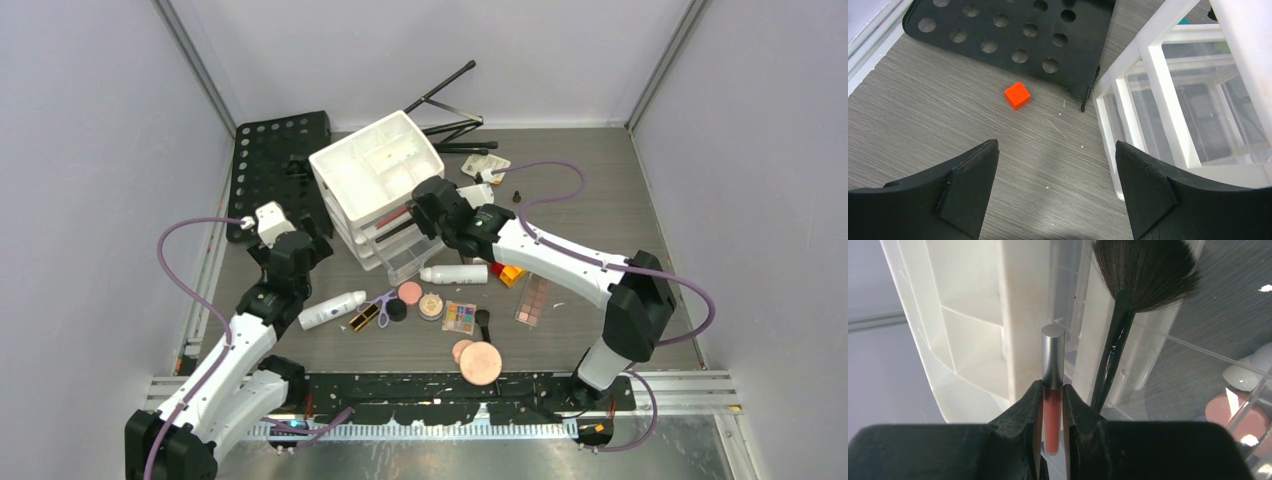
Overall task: Organize the makeup
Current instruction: Place the makeup tool in the drawer, then pick up the makeup brush at the corner of the board, then place the makeup brush in the drawer.
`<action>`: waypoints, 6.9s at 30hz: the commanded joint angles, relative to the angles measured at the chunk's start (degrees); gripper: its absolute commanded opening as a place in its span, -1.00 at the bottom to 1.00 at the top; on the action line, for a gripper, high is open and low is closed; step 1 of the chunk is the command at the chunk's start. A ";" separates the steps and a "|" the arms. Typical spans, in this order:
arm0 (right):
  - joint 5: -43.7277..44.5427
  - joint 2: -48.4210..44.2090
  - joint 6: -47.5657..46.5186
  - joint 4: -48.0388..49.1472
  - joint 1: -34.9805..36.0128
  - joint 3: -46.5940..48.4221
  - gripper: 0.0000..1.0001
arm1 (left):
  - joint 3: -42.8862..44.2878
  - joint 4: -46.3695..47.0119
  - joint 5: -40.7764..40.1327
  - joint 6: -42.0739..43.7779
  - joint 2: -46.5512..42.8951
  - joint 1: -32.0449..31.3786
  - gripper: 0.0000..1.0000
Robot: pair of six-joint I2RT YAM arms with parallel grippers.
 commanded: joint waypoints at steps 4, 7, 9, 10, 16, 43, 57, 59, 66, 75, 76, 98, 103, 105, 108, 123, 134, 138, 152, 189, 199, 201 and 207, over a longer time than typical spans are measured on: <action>-0.31 2.10 -0.62 2.61 0.26 1.19 -0.61 | 1.37 2.66 -0.55 -0.38 -0.12 0.17 0.77; -0.51 2.21 -0.98 2.64 0.11 1.45 -0.49 | 1.20 2.70 -0.71 -0.45 -0.65 0.17 0.77; -0.56 2.10 -1.54 2.60 0.00 1.65 -0.39 | 1.01 2.86 -0.74 -0.43 -0.80 0.17 0.77; -0.67 1.97 -2.00 2.63 -0.06 1.76 -0.34 | 0.90 3.01 -0.68 -0.43 -0.81 0.17 0.77; -0.53 0.59 -2.95 2.63 -0.24 1.33 -0.17 | 1.13 2.94 -0.56 -0.41 -0.22 0.17 0.77; 3.89 -34.11 -47.14 -37.79 -7.75 -7.48 -0.20 | 1.65 1.72 0.29 -1.95 0.46 0.17 0.76; -23.31 -25.18 -46.44 -24.43 -9.11 -28.60 -0.26 | 0.52 4.23 0.28 -0.92 4.35 0.17 0.72; -24.69 -24.67 -45.62 -22.06 -8.44 -30.58 -0.21 | 0.10 4.44 -0.02 -1.10 4.76 0.17 0.72; -26.13 -20.59 -44.00 -17.59 -6.61 -34.52 -0.07 | -0.20 4.42 -0.84 -0.87 3.81 0.17 0.72; -21.61 -9.76 -44.12 -18.40 -1.09 -31.25 -0.09 | -0.50 4.49 -0.81 -0.83 3.15 0.17 0.73; -21.17 -8.88 -44.13 -18.49 -0.88 -31.04 -0.10 | -0.39 4.48 -0.76 -0.82 3.12 0.17 0.73; 0.91 -10.31 -41.58 -37.73 -0.06 -21.56 -0.99 | -0.42 4.67 -0.16 -1.08 3.01 0.17 0.73; 9.64 -11.85 -39.75 -46.98 -0.02 -15.61 -0.99 | -0.46 4.63 -0.13 -1.01 2.89 0.16 0.73; 13.38 -12.67 -38.92 -50.08 -0.02 -13.99 -0.99 | -0.56 4.61 -0.13 -1.08 2.89 0.12 0.73; 17.68 -13.98 -36.84 -54.95 -0.02 -11.77 -1.00 | -0.56 4.77 0.11 -1.17 2.96 0.17 0.73; -1.04 -27.88 -42.86 -25.39 -2.44 -6.57 -0.99 | -0.77 5.06 0.65 -1.40 2.89 0.17 0.72; 5.16 -27.61 -28.74 1.69 -2.90 -9.12 -0.99 | -1.05 4.88 0.48 -1.31 1.83 0.17 0.72; 8.22 -24.04 -21.53 3.87 -3.60 -7.45 -1.00 | -1.24 4.91 0.57 -1.21 1.40 0.17 0.73; 8.95 -6.37 -10.59 9.41 -3.54 -0.53 -0.98 | -1.47 4.60 0.14 -1.10 0.13 0.17 0.72; 2.36 -2.34 -14.52 7.57 -3.60 0.70 -0.21 | -1.43 4.65 0.31 -1.00 -0.05 0.17 0.72; 1.23 -17.04 -36.29 10.17 -5.20 -7.52 -0.22 | -1.31 4.75 0.40 -1.02 0.28 0.17 0.72; 2.41 -20.76 -38.57 8.46 -6.65 -10.09 -0.23 | -1.29 4.78 0.35 -1.00 0.33 0.17 0.72; -1.09 -28.79 -40.67 1.04 -18.23 -16.17 -0.24 | -1.21 4.80 0.36 -1.00 0.48 0.17 0.72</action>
